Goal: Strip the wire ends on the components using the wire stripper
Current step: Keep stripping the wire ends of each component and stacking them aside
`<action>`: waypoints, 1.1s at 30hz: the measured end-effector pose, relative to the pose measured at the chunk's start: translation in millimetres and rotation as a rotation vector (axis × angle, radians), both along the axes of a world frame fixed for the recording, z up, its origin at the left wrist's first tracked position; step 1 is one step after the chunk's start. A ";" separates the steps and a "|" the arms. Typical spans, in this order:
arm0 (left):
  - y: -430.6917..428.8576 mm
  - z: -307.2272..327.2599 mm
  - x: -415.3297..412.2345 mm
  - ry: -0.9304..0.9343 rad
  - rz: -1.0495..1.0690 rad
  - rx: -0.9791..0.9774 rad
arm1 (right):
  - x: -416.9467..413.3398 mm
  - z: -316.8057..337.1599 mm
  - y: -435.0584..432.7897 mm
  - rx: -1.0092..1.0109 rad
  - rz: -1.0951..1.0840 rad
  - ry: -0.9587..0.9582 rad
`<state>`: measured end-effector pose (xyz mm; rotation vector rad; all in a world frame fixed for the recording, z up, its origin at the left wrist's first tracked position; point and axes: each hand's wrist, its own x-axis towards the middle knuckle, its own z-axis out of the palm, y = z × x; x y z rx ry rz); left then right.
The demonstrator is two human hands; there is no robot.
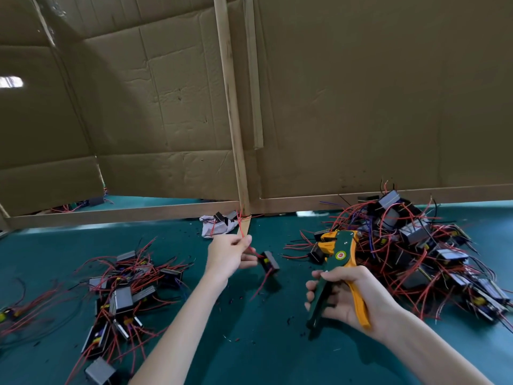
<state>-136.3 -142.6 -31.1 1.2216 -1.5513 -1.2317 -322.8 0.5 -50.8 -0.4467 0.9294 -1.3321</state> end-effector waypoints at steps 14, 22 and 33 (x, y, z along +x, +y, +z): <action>15.4 -34.4 -28.0 -0.648 -0.502 -0.609 | -0.2 0.1 -0.3 -0.011 -0.057 -0.023; 26.2 -57.7 -47.2 -0.848 -0.446 -0.841 | 2.9 -0.3 -0.5 -0.027 -0.048 -0.029; 23.4 -50.9 -46.6 -0.652 -0.222 -0.945 | 3.9 3.9 2.1 -0.032 -0.051 -0.031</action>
